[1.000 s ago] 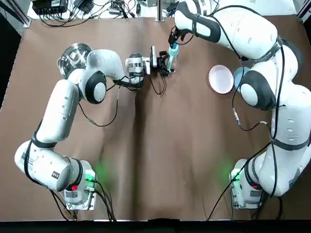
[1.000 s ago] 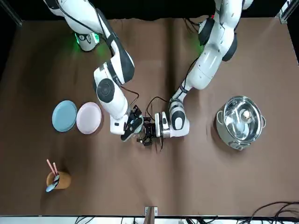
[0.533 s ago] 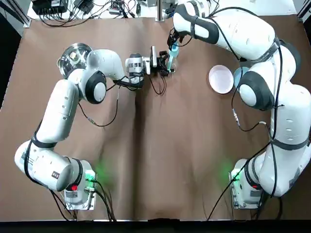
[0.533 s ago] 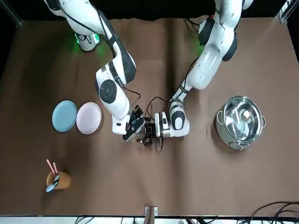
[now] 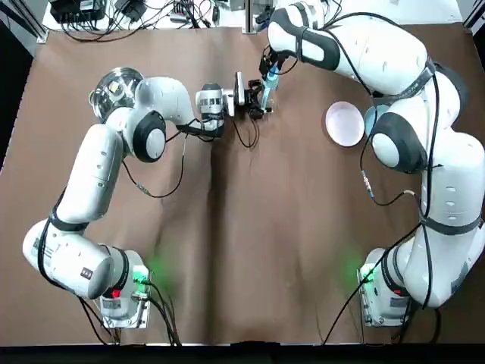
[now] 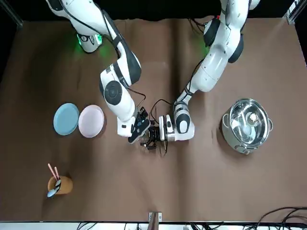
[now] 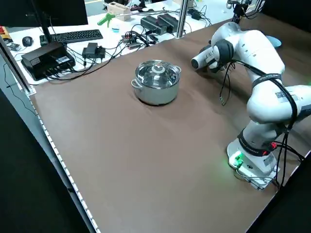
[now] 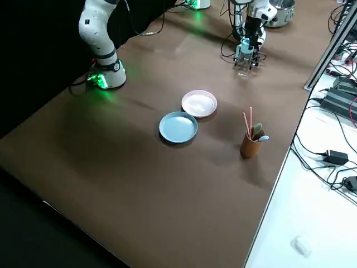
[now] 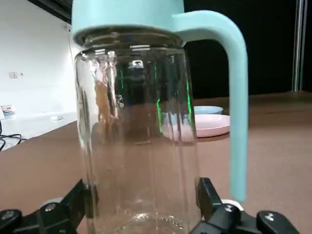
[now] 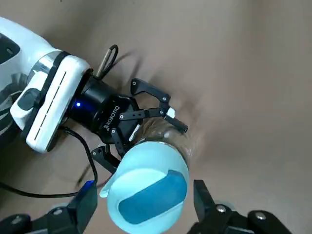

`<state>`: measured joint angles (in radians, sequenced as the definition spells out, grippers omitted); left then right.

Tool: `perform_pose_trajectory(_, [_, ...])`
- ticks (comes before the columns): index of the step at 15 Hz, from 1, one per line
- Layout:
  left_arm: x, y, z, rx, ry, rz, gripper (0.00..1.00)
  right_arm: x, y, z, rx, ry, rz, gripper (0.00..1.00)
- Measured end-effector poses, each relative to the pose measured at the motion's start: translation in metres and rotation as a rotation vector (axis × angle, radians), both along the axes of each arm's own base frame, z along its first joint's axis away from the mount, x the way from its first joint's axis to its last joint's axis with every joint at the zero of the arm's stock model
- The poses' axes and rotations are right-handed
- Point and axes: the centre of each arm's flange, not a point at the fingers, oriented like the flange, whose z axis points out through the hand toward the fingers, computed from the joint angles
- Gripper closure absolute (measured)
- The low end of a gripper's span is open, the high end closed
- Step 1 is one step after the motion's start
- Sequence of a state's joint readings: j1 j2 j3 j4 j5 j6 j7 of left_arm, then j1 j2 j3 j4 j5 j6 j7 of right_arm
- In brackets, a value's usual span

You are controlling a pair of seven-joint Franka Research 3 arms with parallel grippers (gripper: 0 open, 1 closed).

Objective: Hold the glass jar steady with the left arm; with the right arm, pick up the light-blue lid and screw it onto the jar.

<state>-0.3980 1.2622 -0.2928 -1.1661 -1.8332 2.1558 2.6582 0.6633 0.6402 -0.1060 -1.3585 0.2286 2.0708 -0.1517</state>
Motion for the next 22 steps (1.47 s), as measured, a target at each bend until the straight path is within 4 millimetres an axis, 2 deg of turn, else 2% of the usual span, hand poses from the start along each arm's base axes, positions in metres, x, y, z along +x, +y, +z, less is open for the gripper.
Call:
perform_pose_trajectory(1, [0.0000,0.0000,0.0000,0.000,0.000,0.000,0.07,0.0000,0.0001,-0.0003,0.000,0.000,0.000,0.12])
perform_pose_trajectory(4, [0.0000,0.0000,0.0000,0.000,0.000,0.000,0.07,0.0000,0.0001,-0.0008,-0.001,0.001,0.000,0.14])
perform_pose_trajectory(6, [0.0000,0.0003,-0.0002,0.000,-0.001,0.000,0.07,0.0012,-0.0011,-0.0007,-0.001,-0.002,-0.002,0.30])
perform_pose_trajectory(7, [0.0001,0.0002,-0.0001,0.000,-0.001,0.000,0.07,0.0013,-0.0015,-0.0004,-0.001,0.000,-0.003,0.33])
perform_pose_trajectory(12, [0.0000,0.0002,-0.0001,0.000,-0.001,0.000,0.07,0.0013,-0.0015,-0.0004,-0.001,0.002,-0.020,0.33])
perform_pose_trajectory(22, [0.0000,0.0000,0.0000,0.000,-0.002,0.000,0.07,0.0018,-0.0028,-0.0006,-0.004,0.052,-0.305,0.33])
